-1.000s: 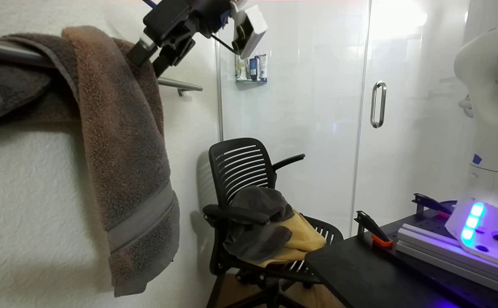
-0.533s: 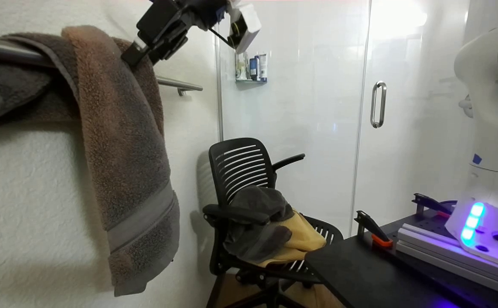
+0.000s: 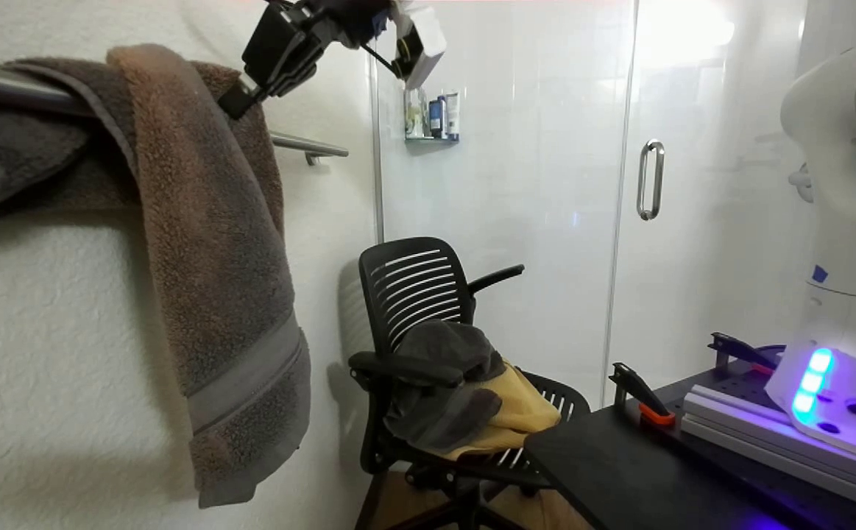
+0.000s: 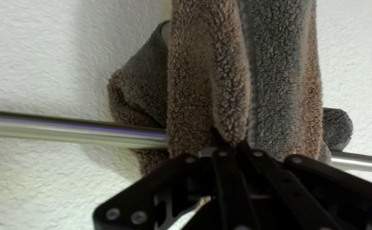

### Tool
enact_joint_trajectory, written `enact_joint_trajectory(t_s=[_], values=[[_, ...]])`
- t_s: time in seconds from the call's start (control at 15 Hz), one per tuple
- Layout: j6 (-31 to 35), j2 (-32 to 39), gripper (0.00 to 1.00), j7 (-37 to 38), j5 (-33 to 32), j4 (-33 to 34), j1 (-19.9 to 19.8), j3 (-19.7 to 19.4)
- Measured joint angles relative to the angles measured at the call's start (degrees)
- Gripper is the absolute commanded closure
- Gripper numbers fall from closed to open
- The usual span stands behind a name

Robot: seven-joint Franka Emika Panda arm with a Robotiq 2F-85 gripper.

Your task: Take the gray towel from the towel rack and place it on the black chair

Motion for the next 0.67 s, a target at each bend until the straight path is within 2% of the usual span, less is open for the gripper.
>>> enact_joint_trajectory(t_s=[0.13,0.4,0.47,0.53,0.67], values=[[1.64,-0.44,0.99,1.08,-2.12,-0.76,-0.91,-0.11],[12.05,-3.81,0.99,7.24,-9.74,-6.37,-5.21,0.23],[14.40,-5.47,0.99,8.36,-10.58,-8.41,-7.41,1.08],[16.51,-7.51,0.99,11.44,-14.06,-10.83,-9.95,1.85],[19.25,-12.33,0.99,13.28,-14.06,-15.37,-17.41,6.42]])
